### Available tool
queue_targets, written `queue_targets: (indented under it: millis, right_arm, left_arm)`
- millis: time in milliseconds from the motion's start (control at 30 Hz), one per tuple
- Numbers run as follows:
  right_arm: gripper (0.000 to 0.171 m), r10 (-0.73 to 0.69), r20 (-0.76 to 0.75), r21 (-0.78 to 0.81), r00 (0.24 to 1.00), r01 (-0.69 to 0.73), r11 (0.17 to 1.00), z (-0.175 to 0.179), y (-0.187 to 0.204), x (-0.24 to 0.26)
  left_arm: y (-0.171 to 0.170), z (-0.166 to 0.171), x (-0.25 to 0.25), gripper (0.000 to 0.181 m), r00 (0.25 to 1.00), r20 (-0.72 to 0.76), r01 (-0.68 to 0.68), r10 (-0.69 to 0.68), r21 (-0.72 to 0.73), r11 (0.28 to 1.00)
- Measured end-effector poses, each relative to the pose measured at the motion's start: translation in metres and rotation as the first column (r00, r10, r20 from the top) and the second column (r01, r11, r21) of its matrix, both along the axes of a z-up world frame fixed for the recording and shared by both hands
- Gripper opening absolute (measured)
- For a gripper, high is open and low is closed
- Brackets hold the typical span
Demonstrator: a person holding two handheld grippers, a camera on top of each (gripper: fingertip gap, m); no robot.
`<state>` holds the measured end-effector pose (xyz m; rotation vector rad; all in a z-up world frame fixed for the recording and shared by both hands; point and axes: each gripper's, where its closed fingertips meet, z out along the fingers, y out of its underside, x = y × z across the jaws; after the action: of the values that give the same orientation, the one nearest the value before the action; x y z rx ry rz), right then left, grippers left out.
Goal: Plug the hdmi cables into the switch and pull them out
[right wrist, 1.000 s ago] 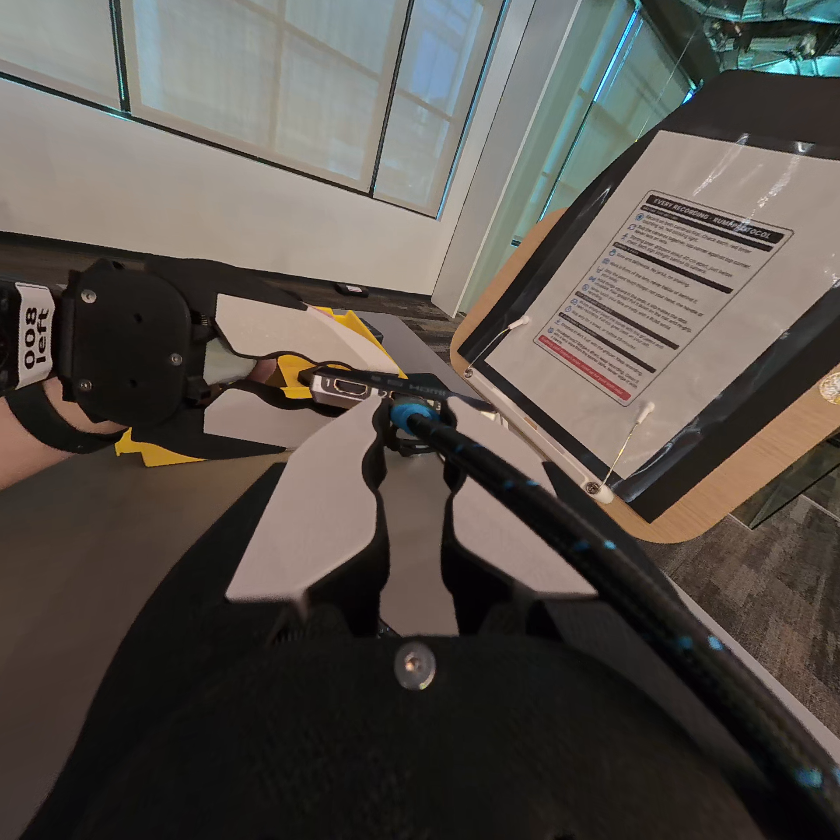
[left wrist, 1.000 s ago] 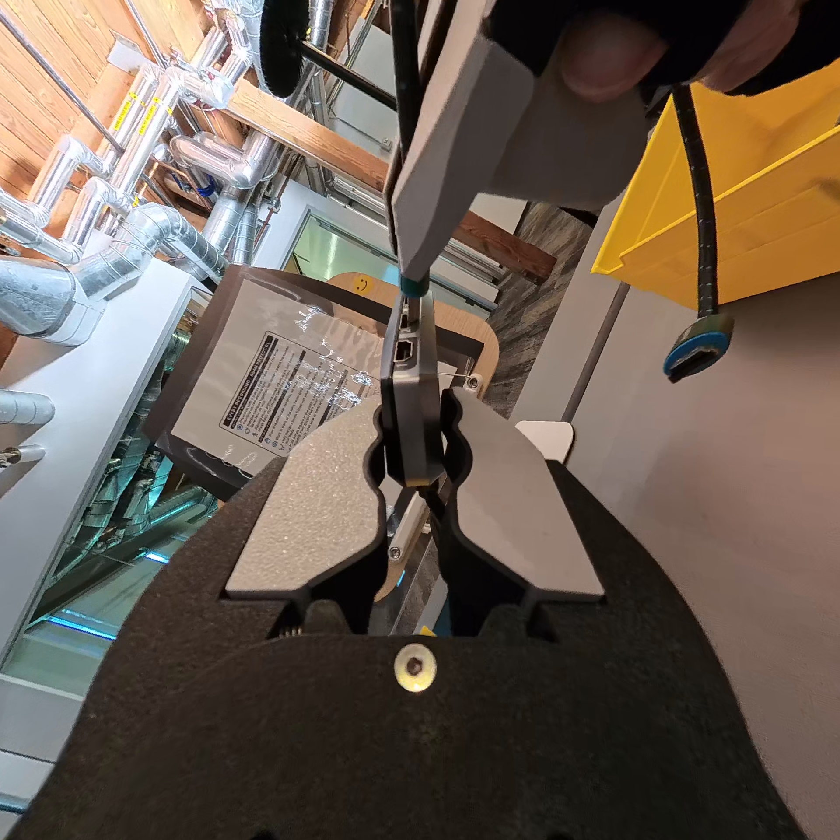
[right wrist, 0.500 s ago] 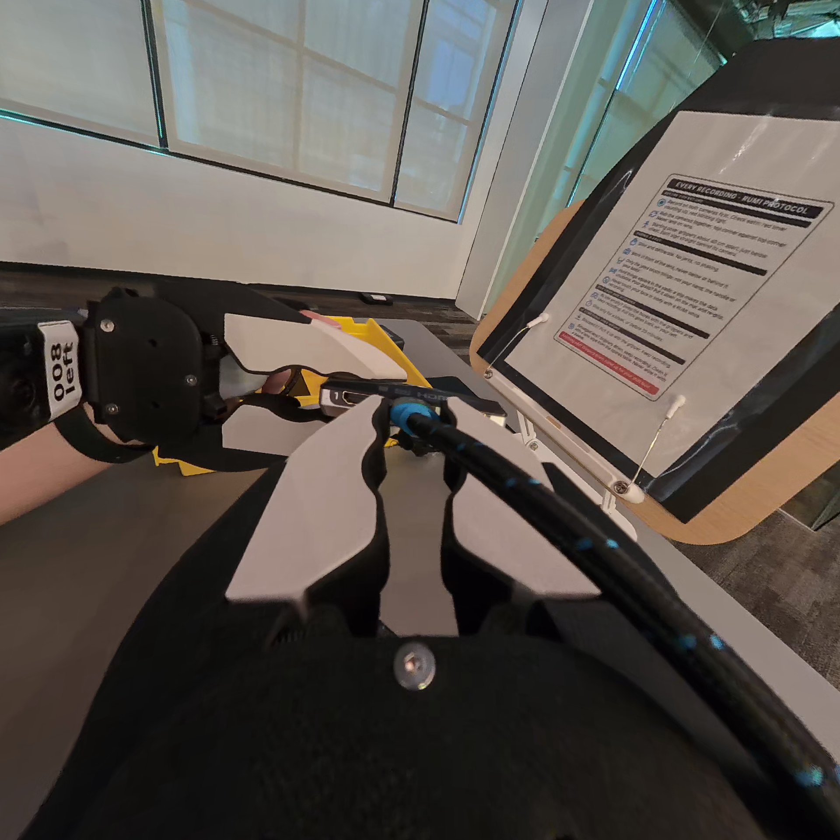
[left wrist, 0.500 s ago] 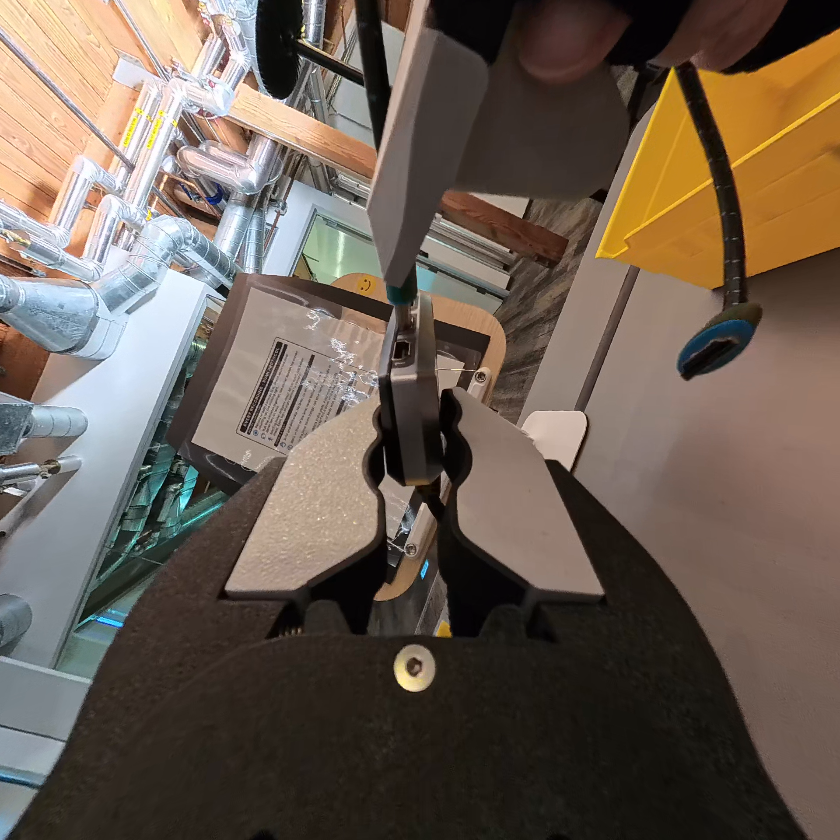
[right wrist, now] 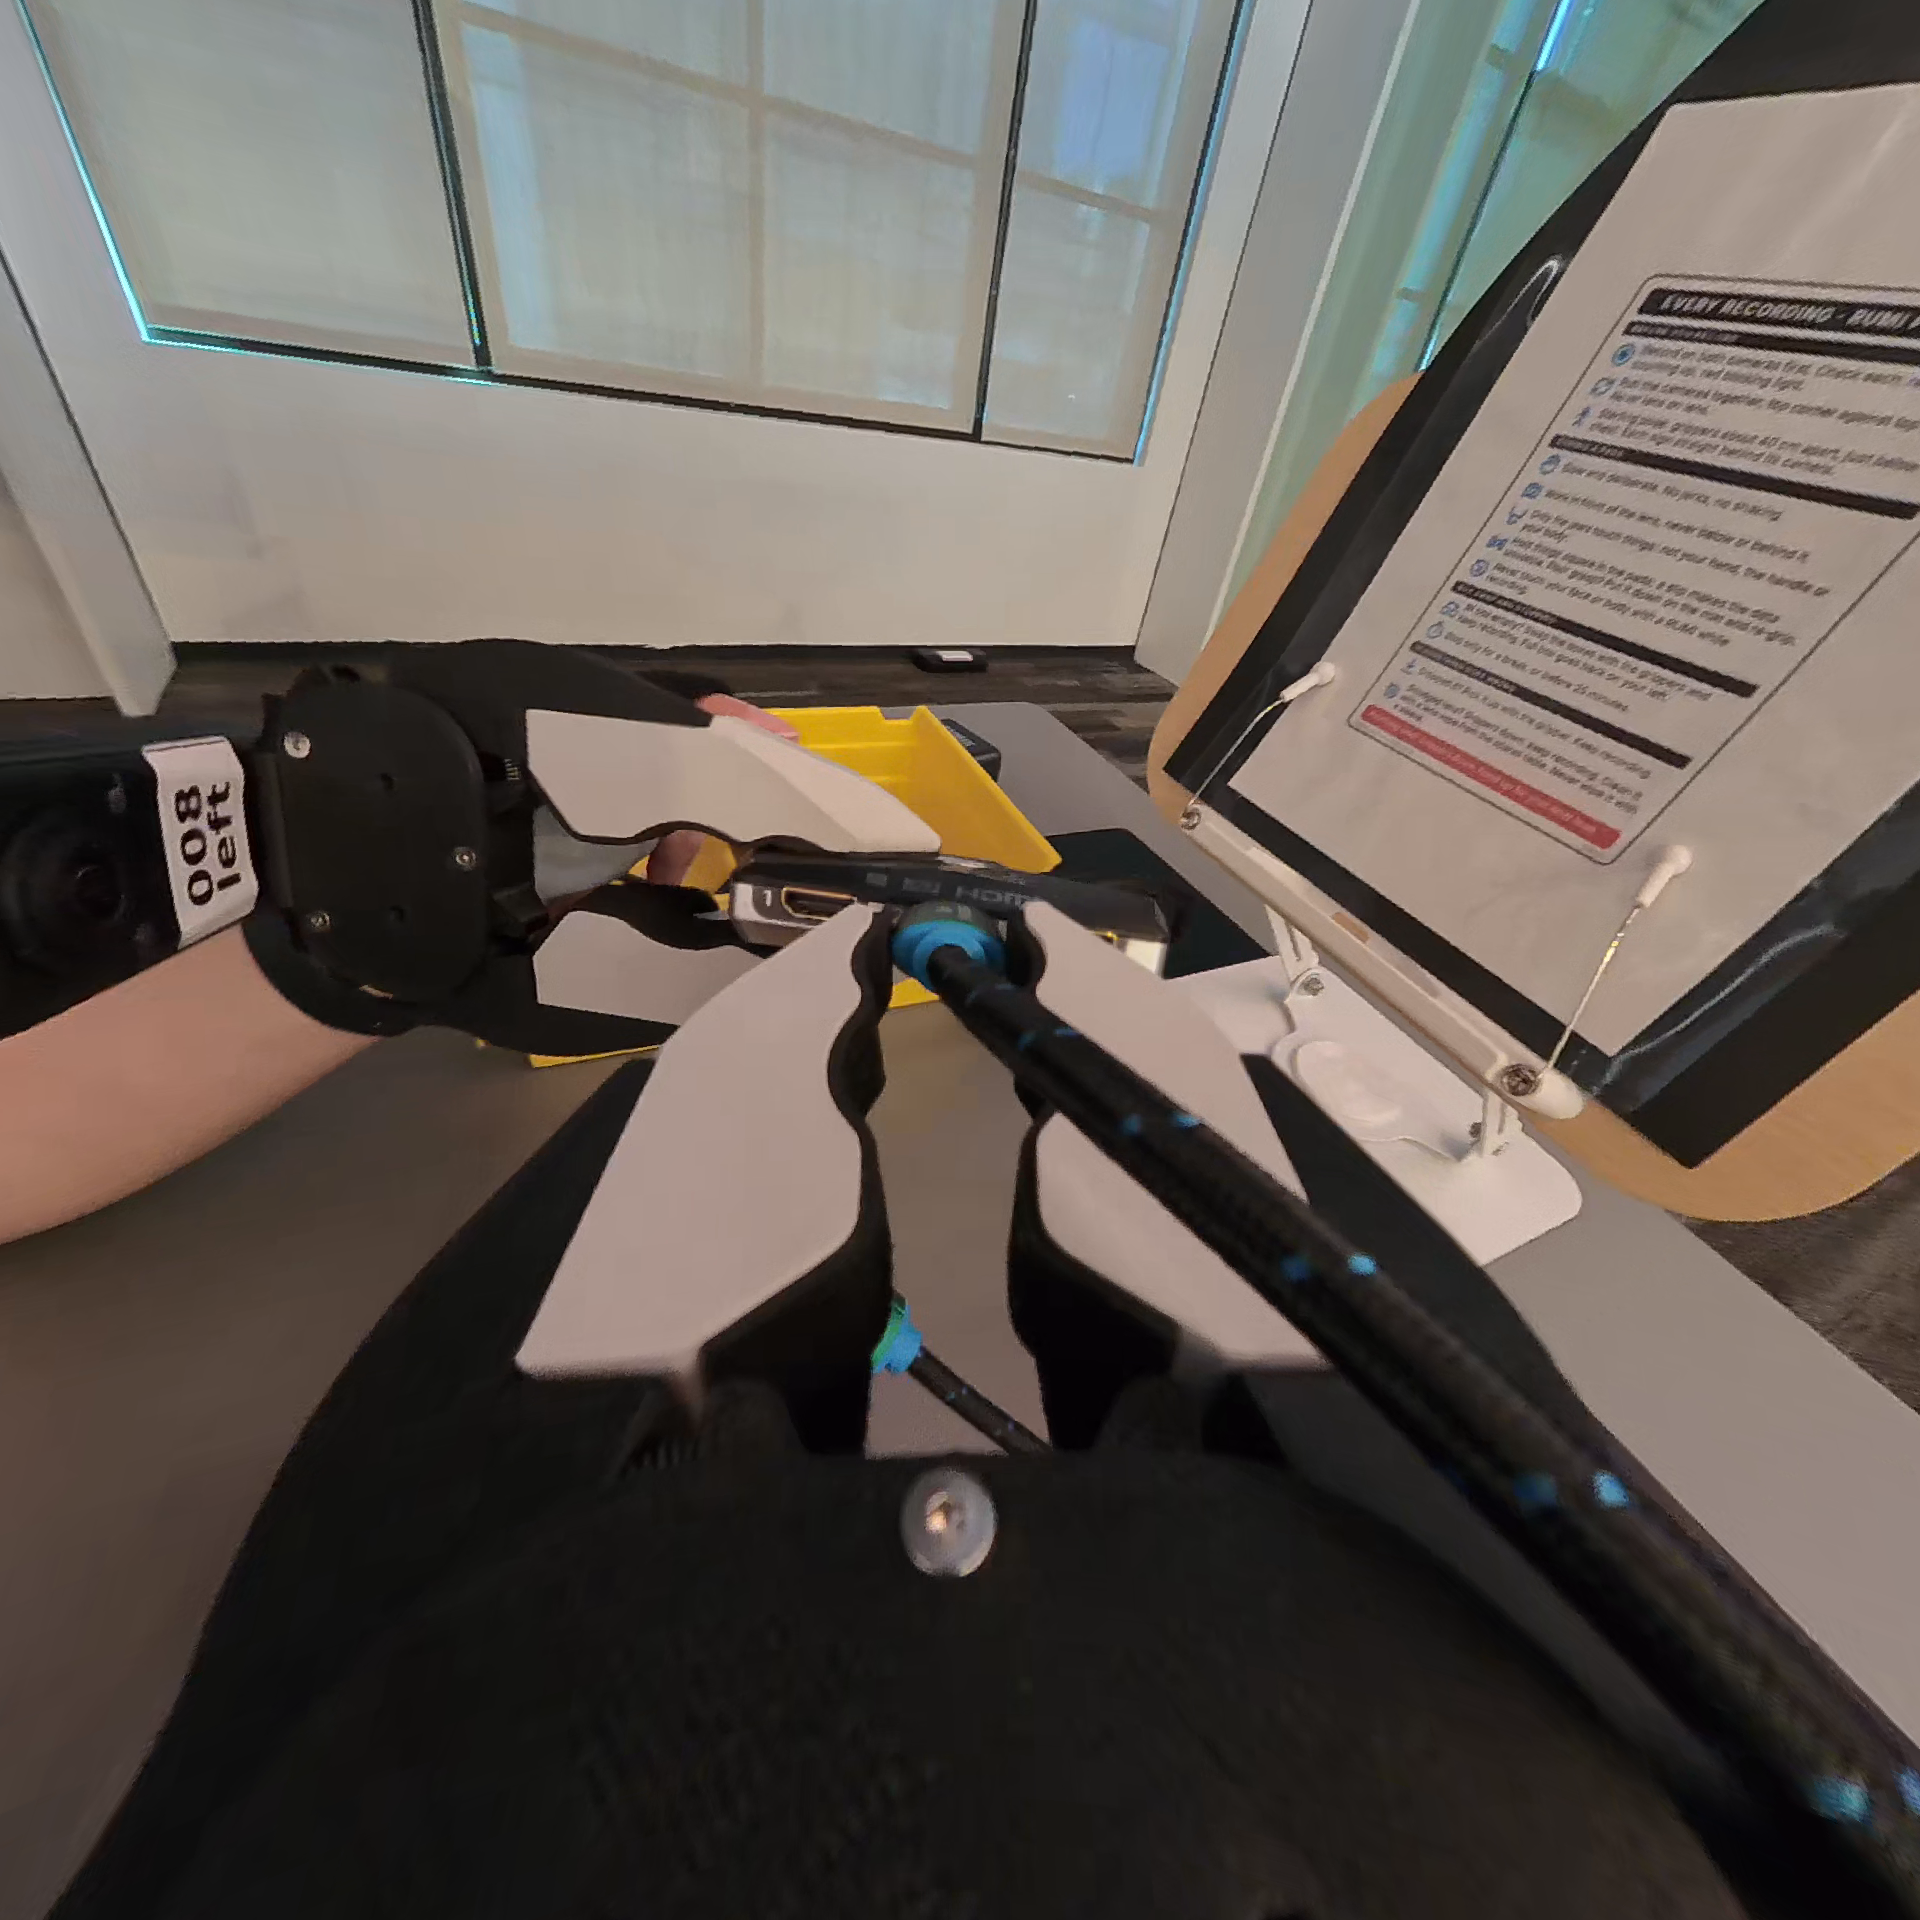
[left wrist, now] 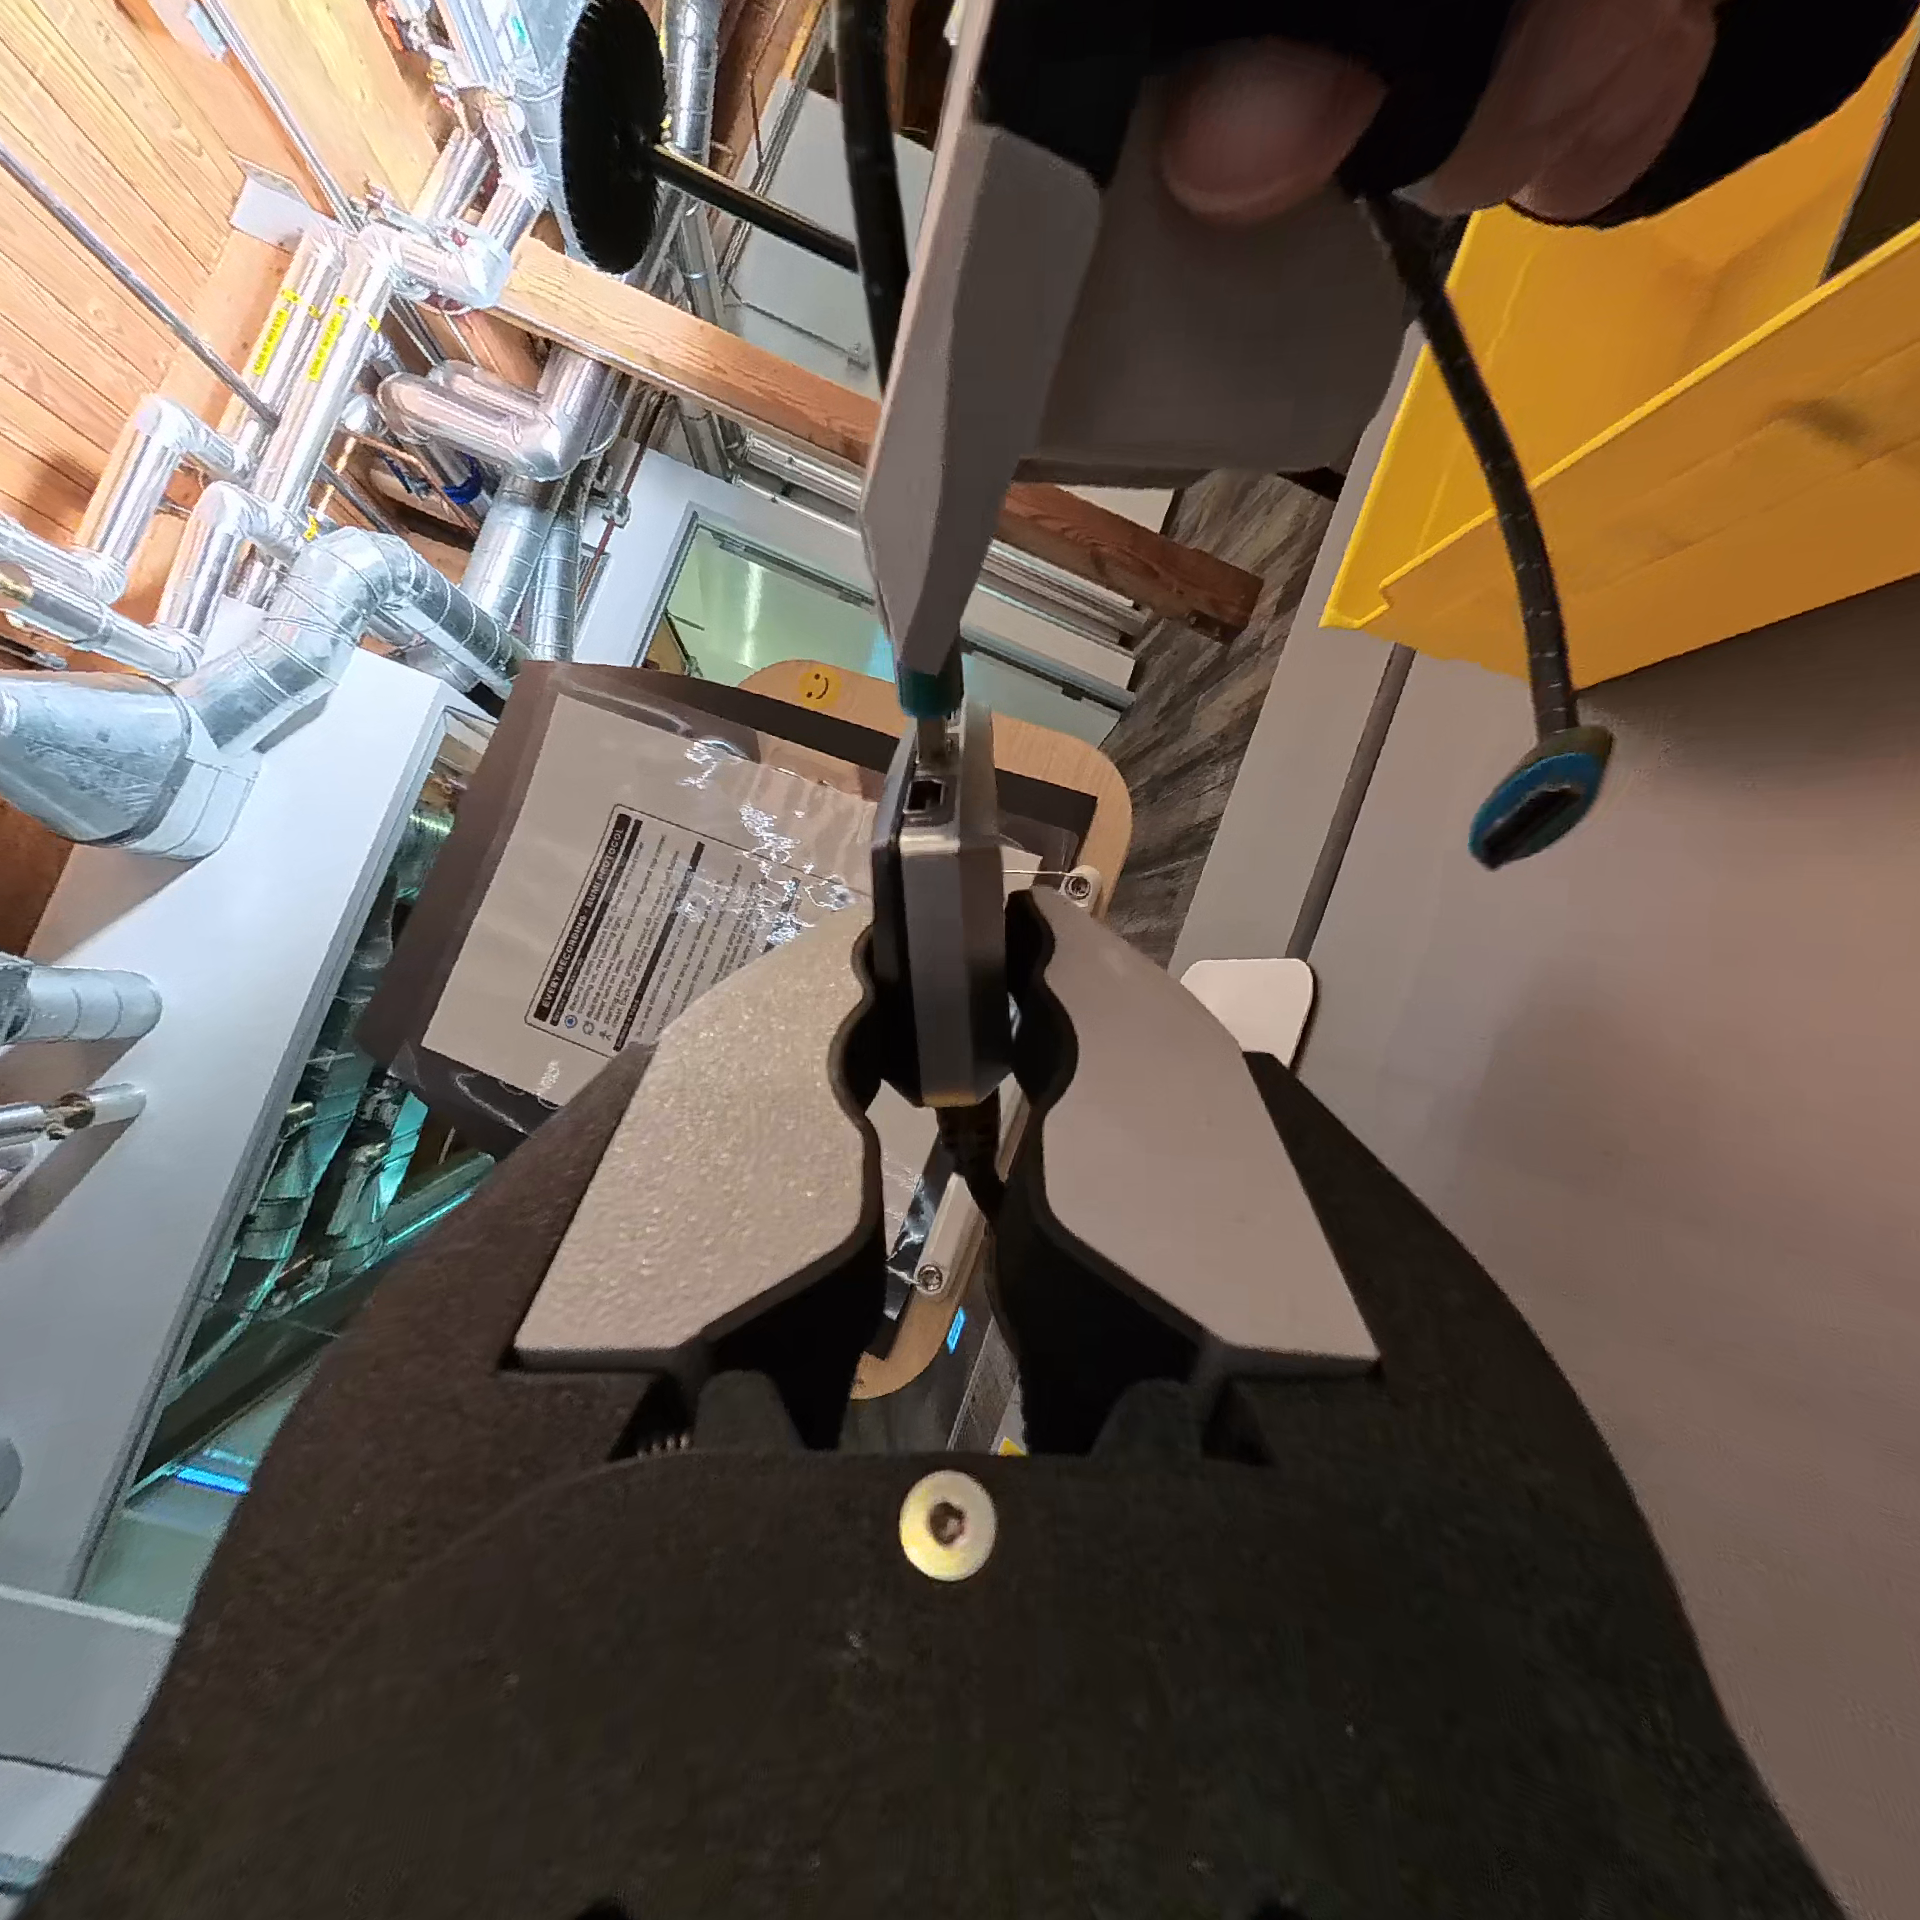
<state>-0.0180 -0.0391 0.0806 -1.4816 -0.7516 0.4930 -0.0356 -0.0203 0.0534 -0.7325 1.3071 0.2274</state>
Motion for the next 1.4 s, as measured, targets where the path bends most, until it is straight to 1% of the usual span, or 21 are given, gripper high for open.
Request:
queue_targets:
  millis: [333,433,733,1000,1133,1167,1233,1367,1400]
  right_arm:
    - [0.021,0.108,0.0,-0.136,0.994,-0.107,0.985,-0.004,-0.014,0.003]
    - [0.021,0.127,-0.009,-0.177,0.992,-0.127,0.976,-0.003,-0.02,0.007]
    - [0.021,0.138,0.006,-0.275,0.99,-0.131,0.952,-0.008,-0.029,0.01]
    - [0.021,0.131,0.016,-0.242,0.991,-0.123,0.962,-0.003,-0.03,0.008]
    - [0.02,0.081,0.052,-0.172,0.995,-0.071,0.983,0.004,-0.028,0.006]
    - [0.02,0.066,0.069,-0.153,0.995,-0.055,0.987,0.006,-0.029,0.004]
    - [0.02,0.032,0.116,-0.123,0.993,-0.018,0.992,0.006,-0.028,0.002]
    - [0.02,-0.01,0.181,-0.081,0.983,0.025,0.996,0.003,-0.027,-0.001]
    - [0.024,-0.012,0.184,-0.082,0.983,0.027,0.996,0.002,-0.026,-0.002]
  left_arm:
    - [-0.02,-0.001,0.003,0.021,0.996,-0.085,0.039,-0.036,0.036,0.999]
    - [-0.028,0.001,0.008,0.022,0.994,-0.088,0.061,-0.057,0.045,0.997]
    - [-0.042,-0.003,0.013,0.022,0.986,-0.133,0.104,-0.098,0.034,0.994]
    - [-0.048,0.002,0.014,0.022,0.984,-0.084,0.157,-0.156,0.005,0.988]
    - [-0.046,0.009,0.015,0.026,0.992,-0.039,0.126,-0.123,0.08,0.989]
    - [-0.045,0.01,0.016,0.027,0.993,-0.022,0.118,-0.116,0.08,0.99]
    - [-0.043,0.008,0.019,0.028,0.993,0.002,0.116,-0.116,0.036,0.993]
    - [-0.036,0.006,0.02,0.037,0.993,0.054,0.114,-0.109,-0.095,0.989]
    - [-0.034,0.004,0.021,0.039,0.992,0.067,0.117,-0.109,-0.137,0.984]
